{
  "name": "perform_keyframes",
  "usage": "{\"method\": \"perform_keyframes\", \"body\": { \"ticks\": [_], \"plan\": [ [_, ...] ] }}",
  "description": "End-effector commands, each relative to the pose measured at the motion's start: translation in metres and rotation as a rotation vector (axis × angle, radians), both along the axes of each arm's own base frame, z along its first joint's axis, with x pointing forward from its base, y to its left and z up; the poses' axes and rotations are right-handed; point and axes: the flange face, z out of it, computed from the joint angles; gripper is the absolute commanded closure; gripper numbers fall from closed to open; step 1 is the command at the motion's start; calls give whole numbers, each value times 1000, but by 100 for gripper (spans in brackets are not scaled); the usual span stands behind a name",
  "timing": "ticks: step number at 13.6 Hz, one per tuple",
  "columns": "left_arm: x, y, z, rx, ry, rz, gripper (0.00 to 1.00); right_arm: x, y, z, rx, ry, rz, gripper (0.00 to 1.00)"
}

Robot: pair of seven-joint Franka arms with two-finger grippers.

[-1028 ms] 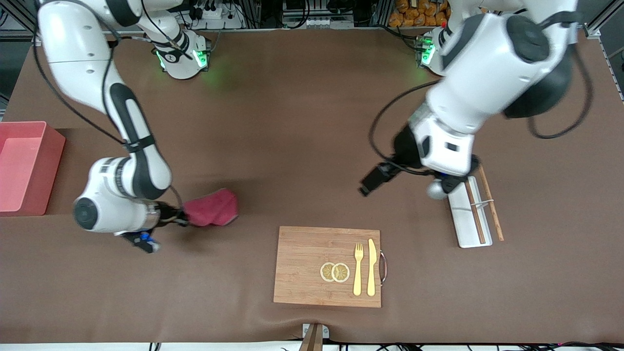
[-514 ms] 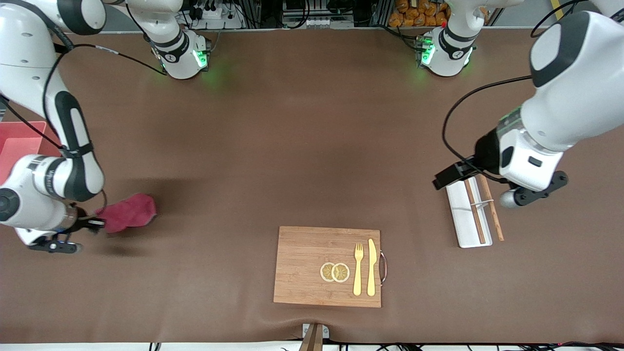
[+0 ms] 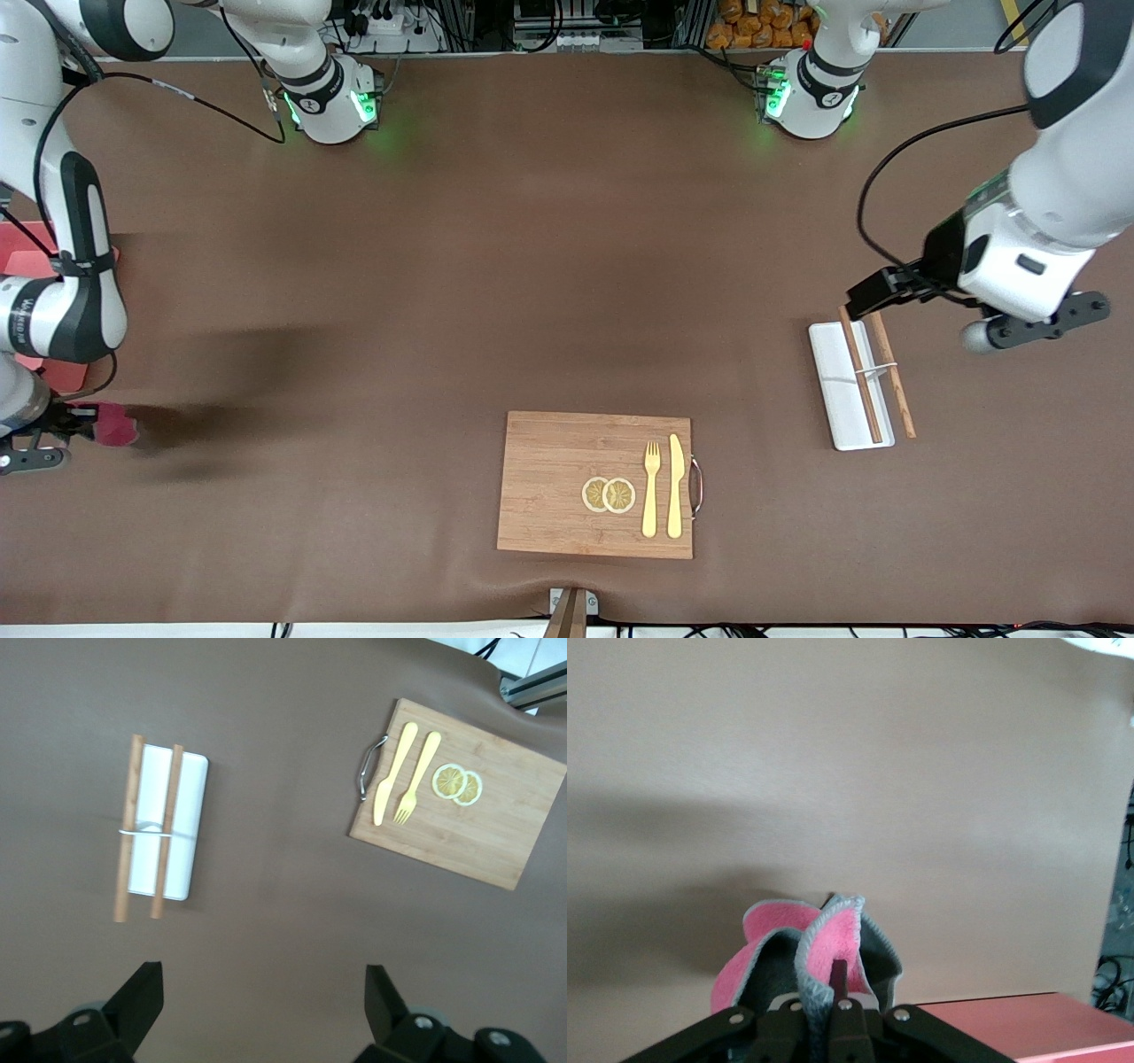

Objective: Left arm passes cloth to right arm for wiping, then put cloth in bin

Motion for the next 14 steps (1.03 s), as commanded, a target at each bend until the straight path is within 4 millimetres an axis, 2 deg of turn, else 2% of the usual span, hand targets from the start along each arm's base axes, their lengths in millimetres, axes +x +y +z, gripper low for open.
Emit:
{"method": "perform_keyframes", "body": {
  "ticks": [1,2,3,6,8,11,13,14],
  "plan": [
    [-30,41,12,63,2,-59,0,0,69,-35,-4,12,-109,100],
    [-38,51,14,71,-1,-85,0,-2,100,-41,3,32,-171,100],
    [-41,63,18,74,-4,-93,0,-4,140,-43,43,66,-238,100],
    [-50,87,25,84,-11,-133,0,-12,240,-46,174,115,-374,100],
    [-59,89,31,87,-15,-144,0,-19,304,-49,166,84,-460,100],
    [-64,88,33,88,-12,-147,0,-43,401,-51,222,91,-597,100],
    [-64,87,33,89,-14,-148,0,-54,442,-42,304,126,-658,100],
    [-63,89,31,89,-10,-144,0,-60,457,-27,338,156,-682,100]
  ]
}}
